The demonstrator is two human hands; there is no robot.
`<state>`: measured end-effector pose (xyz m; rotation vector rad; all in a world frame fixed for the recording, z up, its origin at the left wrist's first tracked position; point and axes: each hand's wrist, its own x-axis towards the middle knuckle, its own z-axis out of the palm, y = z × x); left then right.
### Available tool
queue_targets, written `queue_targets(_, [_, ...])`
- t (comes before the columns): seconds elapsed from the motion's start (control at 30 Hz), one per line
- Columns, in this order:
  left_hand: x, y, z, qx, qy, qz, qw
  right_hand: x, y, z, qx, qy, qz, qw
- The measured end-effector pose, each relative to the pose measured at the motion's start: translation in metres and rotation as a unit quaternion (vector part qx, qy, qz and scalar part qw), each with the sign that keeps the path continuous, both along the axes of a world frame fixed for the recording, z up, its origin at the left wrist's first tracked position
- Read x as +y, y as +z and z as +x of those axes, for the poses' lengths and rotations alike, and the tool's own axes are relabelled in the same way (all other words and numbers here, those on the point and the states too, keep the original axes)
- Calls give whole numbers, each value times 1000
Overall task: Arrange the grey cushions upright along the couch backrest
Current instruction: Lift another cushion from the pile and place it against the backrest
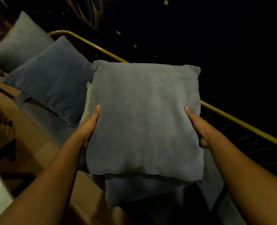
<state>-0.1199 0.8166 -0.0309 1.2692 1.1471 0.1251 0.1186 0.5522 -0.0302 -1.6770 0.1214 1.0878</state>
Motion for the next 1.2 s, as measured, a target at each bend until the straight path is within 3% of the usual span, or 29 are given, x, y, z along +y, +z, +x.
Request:
queue_targets(0.2, [-50, 42, -7, -123, -34, 75, 989, -59, 35, -17, -99, -24, 51, 993])
queue_targets(0.33, [-87, 65, 9, -133, -56, 68, 987, -118, 68, -23, -154, -88, 87, 980])
queue_targets(0.47, [-140, 76, 44, -191, -64, 77, 977, -195, 93, -16, -231, -113, 65, 964])
queue_targets(0.6, [-204, 78, 92, -233, -139, 112, 956, -274, 107, -9, -268, -156, 64, 948])
queue_targets(0.8, [-318, 65, 168, -223, -308, 150, 913, -392, 100, -5, -323, -214, -20, 921])
queue_targets(1.0, [-419, 33, 224, -123, -400, 242, 876, -500, 70, 13, -371, -232, -151, 886])
queue_targets(1.1, [-463, 14, 243, -69, -420, 206, 881, -537, 46, 29, -380, -209, -192, 880])
queue_targets(1.2, [-487, -14, 261, -70, -409, 156, 896, -557, 20, 41, -391, -222, -177, 875])
